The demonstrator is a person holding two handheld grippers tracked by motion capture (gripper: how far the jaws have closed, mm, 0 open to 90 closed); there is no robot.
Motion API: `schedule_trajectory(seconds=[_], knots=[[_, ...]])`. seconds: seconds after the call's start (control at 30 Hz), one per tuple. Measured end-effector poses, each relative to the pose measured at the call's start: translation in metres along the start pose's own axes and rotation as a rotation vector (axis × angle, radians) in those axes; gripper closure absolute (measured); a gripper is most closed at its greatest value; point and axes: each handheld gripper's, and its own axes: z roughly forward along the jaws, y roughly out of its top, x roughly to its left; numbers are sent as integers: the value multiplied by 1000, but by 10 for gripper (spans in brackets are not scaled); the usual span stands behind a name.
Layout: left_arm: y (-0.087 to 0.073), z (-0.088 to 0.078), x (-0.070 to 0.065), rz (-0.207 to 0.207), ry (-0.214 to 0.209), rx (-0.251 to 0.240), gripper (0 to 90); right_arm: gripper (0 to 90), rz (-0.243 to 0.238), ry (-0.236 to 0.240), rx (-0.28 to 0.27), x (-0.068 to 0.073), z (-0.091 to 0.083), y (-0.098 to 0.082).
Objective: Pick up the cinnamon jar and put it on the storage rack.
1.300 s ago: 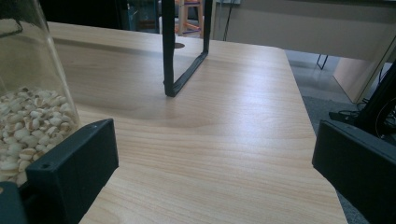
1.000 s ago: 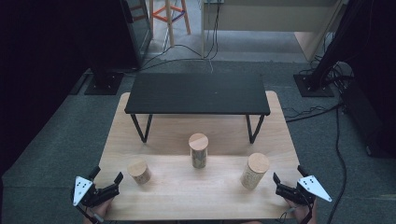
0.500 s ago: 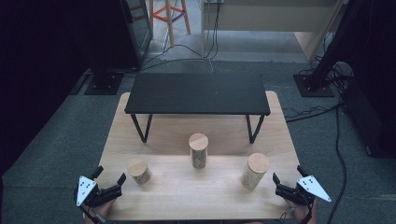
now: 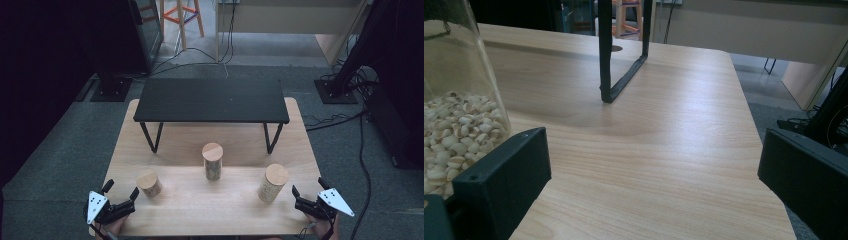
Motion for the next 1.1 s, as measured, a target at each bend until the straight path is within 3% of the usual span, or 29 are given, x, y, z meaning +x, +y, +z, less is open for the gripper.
schedule_trajectory(seconds=[0.3, 0.43, 0.7, 1.03, 1.1], knots=[[0, 3, -14, 22, -12, 11, 0, 2, -2, 0, 1, 0, 0, 0], [3, 12, -21, 31, -25, 27, 0, 2, -2, -1, 2, 1, 0, 0], [3, 18, -24, 4, -13, 25, 0, 2, -4, -2, 3, 1, 1, 1], [7, 32, -35, 9, -11, 57, 0, 3, -4, -3, 2, 1, 1, 0], [8, 36, -40, 28, 0, 70, 0, 3, -4, -2, 3, 1, 1, 0]])
